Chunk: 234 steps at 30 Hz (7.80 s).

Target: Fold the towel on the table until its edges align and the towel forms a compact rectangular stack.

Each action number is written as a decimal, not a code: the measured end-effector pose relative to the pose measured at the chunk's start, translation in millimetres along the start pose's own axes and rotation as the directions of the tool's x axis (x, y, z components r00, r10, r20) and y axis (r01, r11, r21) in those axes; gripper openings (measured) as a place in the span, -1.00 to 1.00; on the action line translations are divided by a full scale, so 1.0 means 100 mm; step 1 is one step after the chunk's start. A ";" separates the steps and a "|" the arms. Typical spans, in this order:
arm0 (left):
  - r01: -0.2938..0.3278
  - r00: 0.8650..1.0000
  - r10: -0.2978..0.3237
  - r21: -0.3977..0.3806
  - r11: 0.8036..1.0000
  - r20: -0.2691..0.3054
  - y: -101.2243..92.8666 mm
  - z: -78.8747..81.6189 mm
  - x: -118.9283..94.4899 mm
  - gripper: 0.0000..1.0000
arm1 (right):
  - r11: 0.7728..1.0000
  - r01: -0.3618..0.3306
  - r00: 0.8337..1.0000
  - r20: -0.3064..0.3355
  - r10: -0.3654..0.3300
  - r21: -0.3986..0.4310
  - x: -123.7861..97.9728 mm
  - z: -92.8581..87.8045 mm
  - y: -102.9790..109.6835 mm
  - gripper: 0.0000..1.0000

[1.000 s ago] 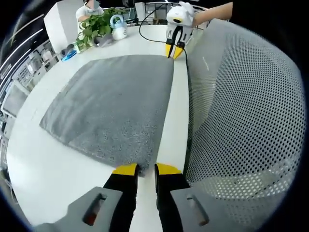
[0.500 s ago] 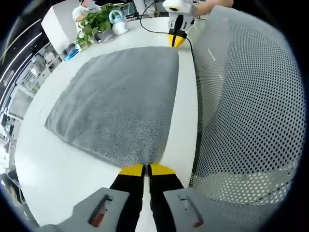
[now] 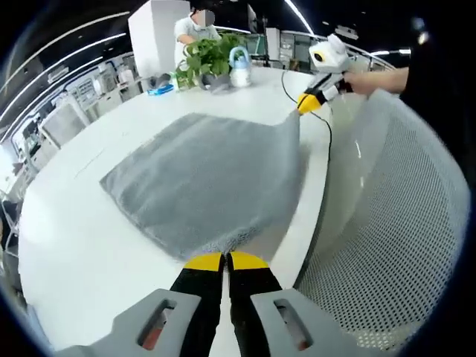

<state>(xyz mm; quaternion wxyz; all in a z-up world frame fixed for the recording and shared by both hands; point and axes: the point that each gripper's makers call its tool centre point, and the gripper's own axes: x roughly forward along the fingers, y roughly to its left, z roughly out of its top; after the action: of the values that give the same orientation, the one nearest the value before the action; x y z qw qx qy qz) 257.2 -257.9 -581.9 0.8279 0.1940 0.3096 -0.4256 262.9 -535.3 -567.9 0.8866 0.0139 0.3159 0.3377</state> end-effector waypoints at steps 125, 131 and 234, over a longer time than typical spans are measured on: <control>-0.064 0.985 0.108 -0.288 0.955 0.137 0.65 0.54 -0.27 -0.96 | 0.999 0.022 0.999 -0.025 -0.021 0.040 0.09 0.62 -0.52 -1.00; -0.063 0.986 0.103 -0.278 0.958 0.131 0.67 0.54 -0.25 -0.96 | 0.999 0.028 0.999 -0.042 -0.027 0.026 0.12 0.63 -0.57 -1.00; -0.076 0.997 0.069 -0.213 0.974 -0.040 1.26 0.26 0.64 -0.96 | 0.997 0.071 0.962 -0.260 -0.079 -0.042 0.92 0.32 -1.17 -1.00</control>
<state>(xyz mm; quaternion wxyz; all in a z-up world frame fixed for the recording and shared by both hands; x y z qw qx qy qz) 399.5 -239.9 -598.9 0.8537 0.1214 0.3599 -0.3562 403.2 -563.8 -620.8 0.8494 -0.0571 0.4248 0.3078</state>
